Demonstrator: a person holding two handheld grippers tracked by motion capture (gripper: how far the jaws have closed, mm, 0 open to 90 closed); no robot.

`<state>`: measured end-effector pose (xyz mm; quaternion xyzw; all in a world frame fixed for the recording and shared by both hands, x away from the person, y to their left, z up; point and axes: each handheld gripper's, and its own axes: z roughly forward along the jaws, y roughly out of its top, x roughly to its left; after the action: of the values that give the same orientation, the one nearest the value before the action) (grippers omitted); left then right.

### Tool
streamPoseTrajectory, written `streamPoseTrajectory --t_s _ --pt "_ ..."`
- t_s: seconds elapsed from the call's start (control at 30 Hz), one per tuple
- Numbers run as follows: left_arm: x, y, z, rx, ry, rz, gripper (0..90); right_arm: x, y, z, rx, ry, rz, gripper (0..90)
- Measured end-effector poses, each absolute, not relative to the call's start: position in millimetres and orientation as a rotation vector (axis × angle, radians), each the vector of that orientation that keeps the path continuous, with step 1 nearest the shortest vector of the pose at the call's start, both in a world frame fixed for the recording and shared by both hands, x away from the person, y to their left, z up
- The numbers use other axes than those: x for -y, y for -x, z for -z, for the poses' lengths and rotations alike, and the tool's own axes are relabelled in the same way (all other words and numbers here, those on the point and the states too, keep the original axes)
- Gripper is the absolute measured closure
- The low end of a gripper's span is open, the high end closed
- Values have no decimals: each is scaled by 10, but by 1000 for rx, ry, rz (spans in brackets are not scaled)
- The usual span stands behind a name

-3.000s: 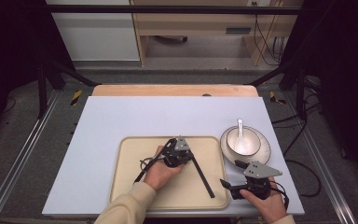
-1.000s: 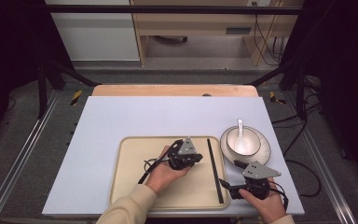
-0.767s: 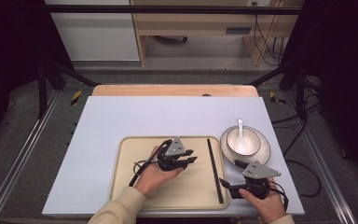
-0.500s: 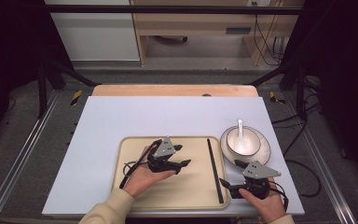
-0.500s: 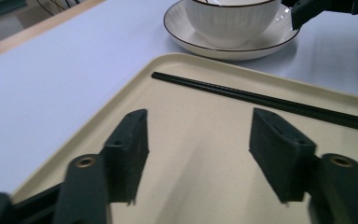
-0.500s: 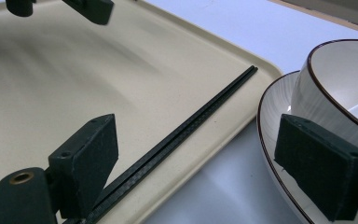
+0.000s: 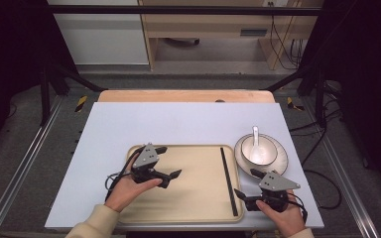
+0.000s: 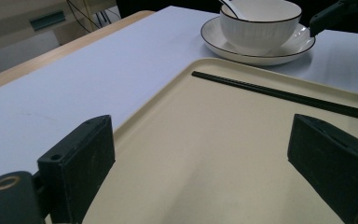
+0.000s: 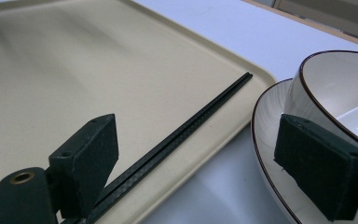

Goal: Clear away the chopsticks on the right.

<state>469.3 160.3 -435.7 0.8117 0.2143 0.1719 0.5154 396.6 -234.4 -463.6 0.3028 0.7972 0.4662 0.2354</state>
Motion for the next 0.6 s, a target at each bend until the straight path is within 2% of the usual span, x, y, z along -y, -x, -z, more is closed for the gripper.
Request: streamPoseTrajectory --t_s 0.4,0.6 --pt "-2290 -4529 4329 -654 -1860 -530 50 2362 -3974 4624 -2155 -854 -1304 127" --pt "-2482 -4469 4332 -689 -1831 -576 50 2366 -3980 4623 -2150 -862 -1303 126"
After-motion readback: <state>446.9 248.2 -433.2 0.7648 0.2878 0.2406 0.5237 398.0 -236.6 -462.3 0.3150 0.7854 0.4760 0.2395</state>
